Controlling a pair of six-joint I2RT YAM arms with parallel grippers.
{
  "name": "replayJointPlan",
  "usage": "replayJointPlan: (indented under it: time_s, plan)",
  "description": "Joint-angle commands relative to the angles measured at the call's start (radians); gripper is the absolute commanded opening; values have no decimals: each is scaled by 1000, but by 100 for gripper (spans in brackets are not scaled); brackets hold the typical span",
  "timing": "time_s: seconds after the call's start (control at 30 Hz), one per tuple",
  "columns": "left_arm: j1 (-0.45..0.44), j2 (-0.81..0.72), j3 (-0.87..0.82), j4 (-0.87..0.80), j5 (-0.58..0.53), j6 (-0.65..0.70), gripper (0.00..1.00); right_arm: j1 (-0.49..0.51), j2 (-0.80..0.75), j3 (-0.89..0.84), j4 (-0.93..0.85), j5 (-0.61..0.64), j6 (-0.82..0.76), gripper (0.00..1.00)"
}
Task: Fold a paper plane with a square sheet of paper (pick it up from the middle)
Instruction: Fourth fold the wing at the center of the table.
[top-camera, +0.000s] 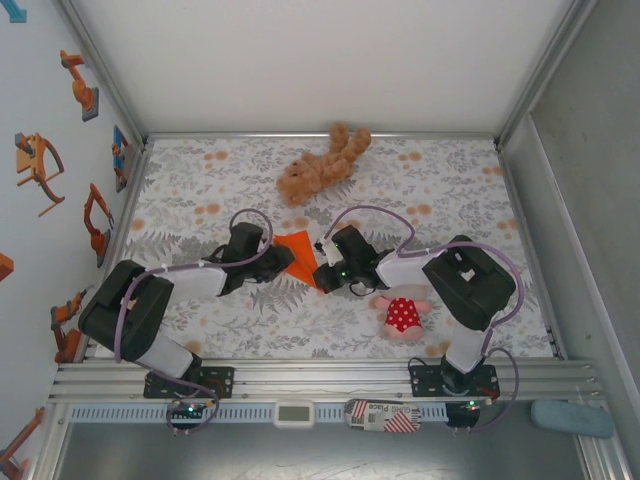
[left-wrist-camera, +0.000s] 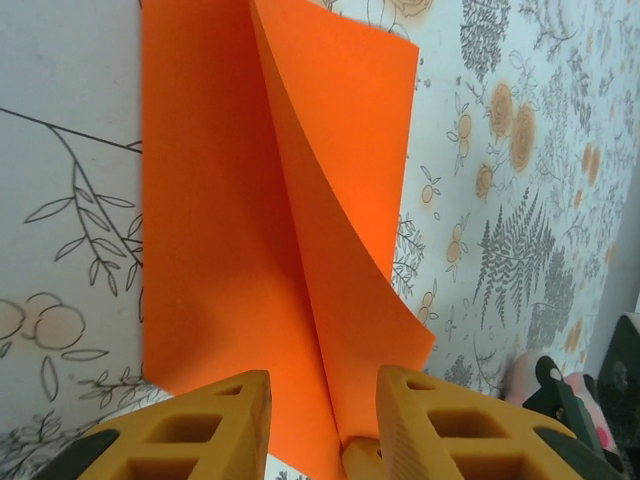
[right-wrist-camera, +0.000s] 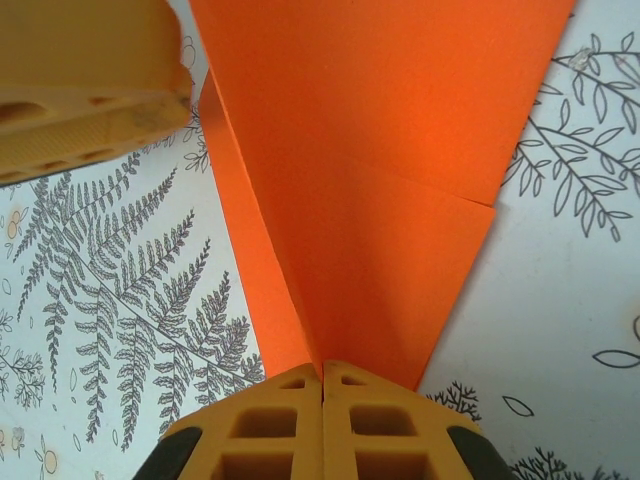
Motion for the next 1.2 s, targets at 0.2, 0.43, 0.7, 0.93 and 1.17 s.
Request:
replayJointPlan:
  time_s: [0.2,0.43,0.7,0.93,1.17]
  plan:
    - [-4,62,26,66,46,21,34,-9,18,-20,11,-9,11,3]
    - [-4,79,48,-35,19,25,37,-12,10,-18,9,-12,13,6]
    - [-10,132,101,-161,15,39,43,-23,-12,-12,5,-35,35,10]
    - [-18,182,166,-334,-27,46,46,-32,-74,-3,3,-47,82,22]
    - [-22,221,215,-431,-38,39,48,-32,-78,14,-25,3,94,25]
